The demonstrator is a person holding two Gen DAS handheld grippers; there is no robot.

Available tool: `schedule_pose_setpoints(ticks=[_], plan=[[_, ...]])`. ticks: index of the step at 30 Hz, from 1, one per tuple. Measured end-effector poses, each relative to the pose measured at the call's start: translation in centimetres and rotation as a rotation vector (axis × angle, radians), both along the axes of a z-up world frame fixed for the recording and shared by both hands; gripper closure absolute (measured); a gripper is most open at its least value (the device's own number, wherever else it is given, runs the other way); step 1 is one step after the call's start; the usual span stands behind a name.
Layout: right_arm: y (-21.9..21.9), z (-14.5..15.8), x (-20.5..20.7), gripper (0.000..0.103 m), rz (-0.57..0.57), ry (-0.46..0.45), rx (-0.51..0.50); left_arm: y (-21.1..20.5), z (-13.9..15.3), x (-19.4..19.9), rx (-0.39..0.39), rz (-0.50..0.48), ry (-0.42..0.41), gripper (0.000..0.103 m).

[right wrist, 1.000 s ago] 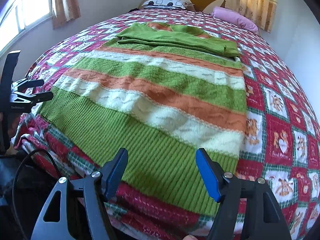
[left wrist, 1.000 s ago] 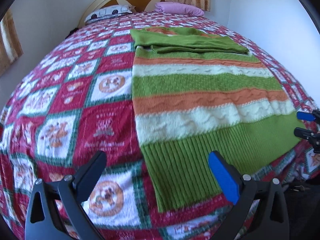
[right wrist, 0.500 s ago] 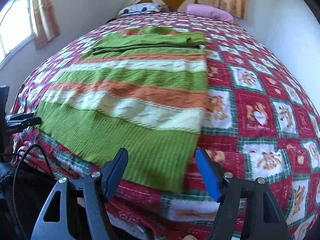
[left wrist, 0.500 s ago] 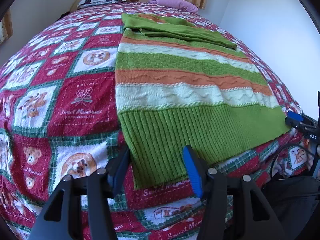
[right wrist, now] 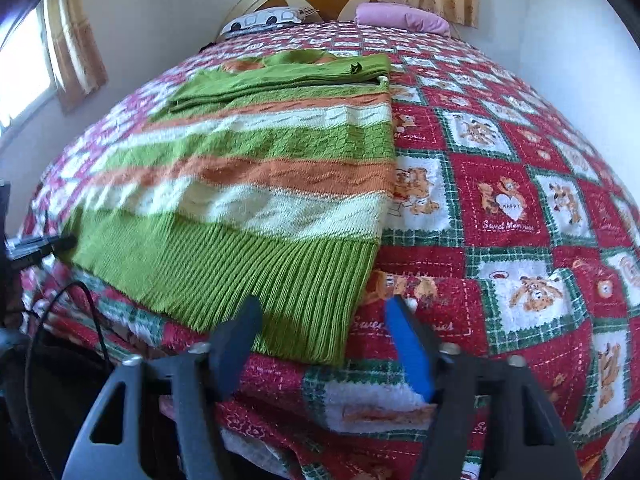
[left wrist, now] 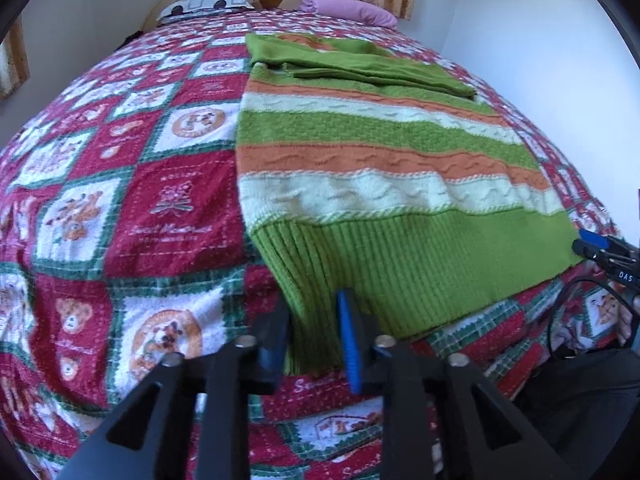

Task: Fold small clothes
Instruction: 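Close both grippers on the ribbed hem of the sweater, then lift the hem with both grippers, fold it over the sleeves toward the collar, open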

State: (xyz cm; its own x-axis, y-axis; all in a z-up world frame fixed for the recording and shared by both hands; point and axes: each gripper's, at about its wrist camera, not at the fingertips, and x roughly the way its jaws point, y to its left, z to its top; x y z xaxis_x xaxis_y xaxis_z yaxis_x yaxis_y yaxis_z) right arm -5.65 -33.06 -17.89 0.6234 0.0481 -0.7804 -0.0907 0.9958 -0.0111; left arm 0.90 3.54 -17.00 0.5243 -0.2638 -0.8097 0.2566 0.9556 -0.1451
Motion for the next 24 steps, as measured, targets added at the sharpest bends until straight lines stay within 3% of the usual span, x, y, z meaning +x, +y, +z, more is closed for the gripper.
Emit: schedule_pose_setpoints(ticks=[2,4,5,8,10,16,24], plan=[[-0.1,0.1,-0.4,0.084,0.024,0.011,0.029,0.1,0.2,-0.1,-0.01,-0.015,-0.004,0.077],[-0.2,0.2,-0.6,0.088,0.036,0.013,0.044,0.2,0.3,-0.2,-0.009,-0.03,-0.012,0.098],[-0.5,0.2,-0.6,0.092,0.037,0.011,0.069,0.1,0.5,-0.3,-0.004,-0.043,-0.021,0.098],[-2.2,1.3,-1.0,0.094,0.025,-0.039,0.196,0.8,2.0,-0.3,-0.011,-0.034,-0.069,0.098],[-2.8,2.7,-1.2,0.094,0.01,-0.101,0.226,1.1,3.2,-0.3,0.016,-0.028,-0.115,0.098],[-2.5,5.6,0.0,0.094,-0.011,-0.233,0.222,0.6,5.2,1.6,0.047,-0.03,-0.199,0.098],[-1.8,9.9,2.8,0.095,0.026,-0.326,0.188,-0.5,8.1,5.5,0.037,-0.031,-0.282,0.098]])
